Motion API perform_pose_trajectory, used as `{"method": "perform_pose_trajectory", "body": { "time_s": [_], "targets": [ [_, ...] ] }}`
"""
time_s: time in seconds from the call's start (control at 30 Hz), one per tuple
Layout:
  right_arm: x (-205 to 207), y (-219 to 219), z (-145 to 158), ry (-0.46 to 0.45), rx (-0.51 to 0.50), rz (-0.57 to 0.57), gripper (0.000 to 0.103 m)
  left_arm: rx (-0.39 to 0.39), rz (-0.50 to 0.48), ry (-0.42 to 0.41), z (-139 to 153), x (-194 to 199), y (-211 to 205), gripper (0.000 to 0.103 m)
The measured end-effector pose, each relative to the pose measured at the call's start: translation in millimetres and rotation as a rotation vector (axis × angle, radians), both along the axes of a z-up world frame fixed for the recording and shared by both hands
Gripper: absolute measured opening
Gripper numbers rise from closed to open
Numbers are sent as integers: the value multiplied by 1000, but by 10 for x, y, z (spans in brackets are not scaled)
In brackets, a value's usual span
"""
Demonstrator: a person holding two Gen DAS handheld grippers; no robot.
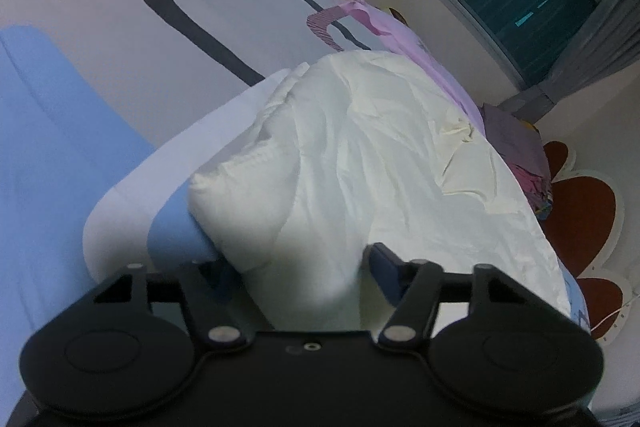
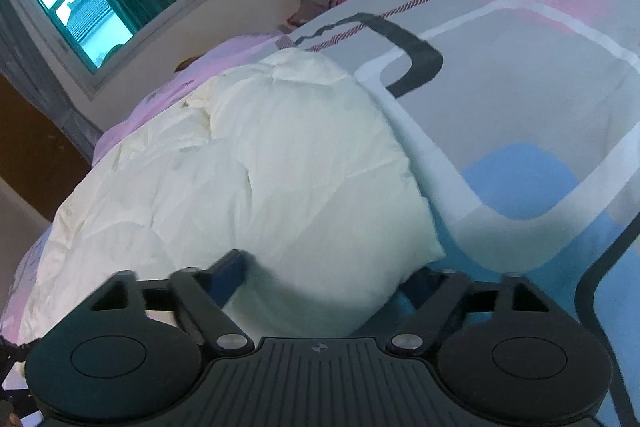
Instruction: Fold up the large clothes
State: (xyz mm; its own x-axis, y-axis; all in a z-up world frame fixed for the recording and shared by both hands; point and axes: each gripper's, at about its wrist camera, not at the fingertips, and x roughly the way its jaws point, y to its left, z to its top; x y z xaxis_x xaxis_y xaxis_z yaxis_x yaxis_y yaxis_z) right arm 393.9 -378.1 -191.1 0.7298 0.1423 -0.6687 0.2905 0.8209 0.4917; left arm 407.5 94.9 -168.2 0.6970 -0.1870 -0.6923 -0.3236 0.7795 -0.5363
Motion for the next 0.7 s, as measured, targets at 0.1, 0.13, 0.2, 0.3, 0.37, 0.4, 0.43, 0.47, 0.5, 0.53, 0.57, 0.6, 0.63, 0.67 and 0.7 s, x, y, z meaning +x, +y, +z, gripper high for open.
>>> {"method": "perform_pose_trajectory", "body": {
  "time_s": [0.1, 0.13, 0.2, 0.3, 0.37, 0.4, 0.43, 0.47, 0.5, 0.53, 0.57, 0.6, 0.63, 0.67, 0.7],
  "targets": [
    [34, -37, 28, 4, 7, -16, 58, 0, 8, 2, -2, -7, 6, 47],
    [45, -29, 45, 4, -2, -11, 53, -6, 7, 4, -8, -9, 12, 45],
    [49, -3, 99, 1, -23, 5, 42, -1, 6, 3, 12, -25, -7, 34],
    [30, 17, 182, -11, -42, 19, 29, 21, 0, -10, 75, -45, -49, 24],
    [-17, 22, 255, -24, -44, 27, 25, 37, -13, -19, 133, -73, -65, 21],
    [-47, 26, 291, -30, -47, 30, 25, 39, -19, -23, 161, -97, -62, 20],
    [-84, 31, 333, -36, -50, 33, 24, 41, -27, -27, 190, -129, -56, 19],
    [-132, 39, 375, -41, -52, 35, 24, 44, -35, -29, 217, -164, -49, 19],
    [-192, 48, 412, -43, -55, 38, 24, 45, -43, -29, 241, -209, -38, 19],
    [-244, 52, 437, -44, -55, 39, 24, 46, -52, -28, 264, -268, -25, 19],
    [-319, 54, 459, -44, -55, 40, 24, 46, -62, -27, 284, -336, -11, 19],
    [-402, 58, 478, -43, -56, 42, 24, 48, -72, -26, 300, -415, 2, 19],
    [-504, 65, 491, -38, -58, 45, 24, 48, -84, -23, 313, -506, 19, 19],
    [-611, 67, 497, -35, -57, 47, 24, 46, -93, -20, 319, -602, 38, 19],
    [-715, 68, 502, -32, -56, 49, 24, 39, -98, -15, 323, -706, 60, 19]
  ]
}}
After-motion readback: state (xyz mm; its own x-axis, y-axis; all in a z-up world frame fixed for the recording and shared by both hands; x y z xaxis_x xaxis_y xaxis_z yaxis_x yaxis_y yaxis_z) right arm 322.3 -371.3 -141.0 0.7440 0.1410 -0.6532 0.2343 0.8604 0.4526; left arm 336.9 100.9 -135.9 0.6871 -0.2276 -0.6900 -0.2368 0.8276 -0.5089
